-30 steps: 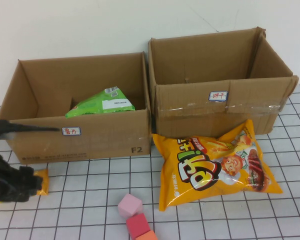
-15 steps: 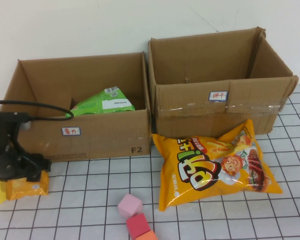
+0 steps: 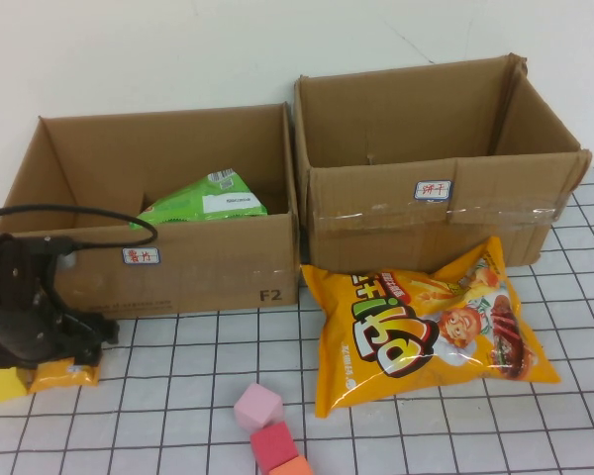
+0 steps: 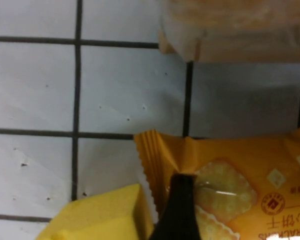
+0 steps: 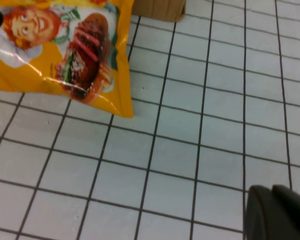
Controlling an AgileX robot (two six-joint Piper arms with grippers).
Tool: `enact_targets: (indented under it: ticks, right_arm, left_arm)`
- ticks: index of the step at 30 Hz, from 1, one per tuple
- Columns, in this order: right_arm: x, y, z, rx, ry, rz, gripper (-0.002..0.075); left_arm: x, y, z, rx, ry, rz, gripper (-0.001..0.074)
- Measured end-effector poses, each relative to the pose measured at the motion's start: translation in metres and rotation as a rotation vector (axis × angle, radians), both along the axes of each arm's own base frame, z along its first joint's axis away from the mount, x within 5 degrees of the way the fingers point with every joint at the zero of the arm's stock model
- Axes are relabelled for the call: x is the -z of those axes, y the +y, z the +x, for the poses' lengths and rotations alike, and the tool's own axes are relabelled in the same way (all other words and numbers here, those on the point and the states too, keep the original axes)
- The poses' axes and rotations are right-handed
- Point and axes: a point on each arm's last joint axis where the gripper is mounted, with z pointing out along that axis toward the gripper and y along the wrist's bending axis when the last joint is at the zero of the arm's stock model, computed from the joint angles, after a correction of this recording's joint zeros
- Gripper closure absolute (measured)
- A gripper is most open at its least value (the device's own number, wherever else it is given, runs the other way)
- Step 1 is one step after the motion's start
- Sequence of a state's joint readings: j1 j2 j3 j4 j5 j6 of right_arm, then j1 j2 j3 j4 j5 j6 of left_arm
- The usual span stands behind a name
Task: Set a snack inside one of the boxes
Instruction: Pick up the biscuit
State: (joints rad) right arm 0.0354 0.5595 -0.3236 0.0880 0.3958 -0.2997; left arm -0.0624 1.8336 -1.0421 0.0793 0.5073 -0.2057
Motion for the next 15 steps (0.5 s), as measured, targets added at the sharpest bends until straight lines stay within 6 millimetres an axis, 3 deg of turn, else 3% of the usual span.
enact_targets:
  ticks: [7, 15]
  right_arm:
    - [-0.002, 0.0, 0.001, 0.001, -0.025, 0.006, 0.0726]
    - [-0.002, 0.0, 0.002, 0.0, -0.031, 0.008, 0.0726]
  left_arm:
    - [0.0, -0.03, -0.003, 0.105, 0.017, 0.0, 0.0206]
    - [0.0, -0.044, -0.007, 0.131, 0.04, -0.011, 0.0326]
